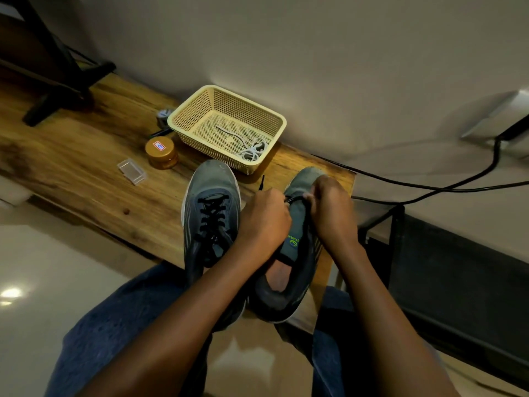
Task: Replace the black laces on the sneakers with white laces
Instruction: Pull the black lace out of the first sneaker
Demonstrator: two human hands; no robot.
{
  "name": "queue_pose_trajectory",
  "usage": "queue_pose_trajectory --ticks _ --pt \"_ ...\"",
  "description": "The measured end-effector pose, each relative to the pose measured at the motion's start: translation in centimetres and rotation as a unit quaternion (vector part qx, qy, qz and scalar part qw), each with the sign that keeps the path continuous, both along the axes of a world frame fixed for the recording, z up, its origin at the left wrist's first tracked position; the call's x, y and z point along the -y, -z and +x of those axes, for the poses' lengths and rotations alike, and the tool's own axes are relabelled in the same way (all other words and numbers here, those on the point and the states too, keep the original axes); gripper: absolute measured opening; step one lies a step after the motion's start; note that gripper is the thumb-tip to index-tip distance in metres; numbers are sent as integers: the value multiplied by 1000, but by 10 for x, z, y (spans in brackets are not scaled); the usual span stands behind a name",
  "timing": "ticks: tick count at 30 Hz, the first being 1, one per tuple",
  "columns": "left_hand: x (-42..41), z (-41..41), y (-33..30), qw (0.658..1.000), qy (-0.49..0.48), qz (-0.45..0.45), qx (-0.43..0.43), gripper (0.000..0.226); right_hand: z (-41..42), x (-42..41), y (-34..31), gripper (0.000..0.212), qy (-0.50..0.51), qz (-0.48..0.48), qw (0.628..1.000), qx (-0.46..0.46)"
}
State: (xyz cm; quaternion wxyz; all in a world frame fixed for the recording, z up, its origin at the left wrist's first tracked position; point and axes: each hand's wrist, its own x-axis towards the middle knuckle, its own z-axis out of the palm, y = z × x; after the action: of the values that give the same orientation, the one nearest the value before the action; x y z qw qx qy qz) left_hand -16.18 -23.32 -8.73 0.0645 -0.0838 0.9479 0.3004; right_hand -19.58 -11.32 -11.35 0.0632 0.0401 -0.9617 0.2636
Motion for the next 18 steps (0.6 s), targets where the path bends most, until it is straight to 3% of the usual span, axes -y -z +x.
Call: queue_pose_trajectory --ticks 4,7,14,18 --pt "1 0 0 1000 -2 -2 -4 18 -1 -6 -3 13 -4 -48 999 6" --pt "0 0 1 1000 -2 -5 -10 20 3 -3 -6 19 -54 9 998 24" --pt "-1 -1 2 1000 0 -17 -9 20 5 1 -6 14 -43 71 996 -10" --pt "-2 0 2 1000 -4 -9 -18 21 4 0 -1 12 20 -5 1000 -16"
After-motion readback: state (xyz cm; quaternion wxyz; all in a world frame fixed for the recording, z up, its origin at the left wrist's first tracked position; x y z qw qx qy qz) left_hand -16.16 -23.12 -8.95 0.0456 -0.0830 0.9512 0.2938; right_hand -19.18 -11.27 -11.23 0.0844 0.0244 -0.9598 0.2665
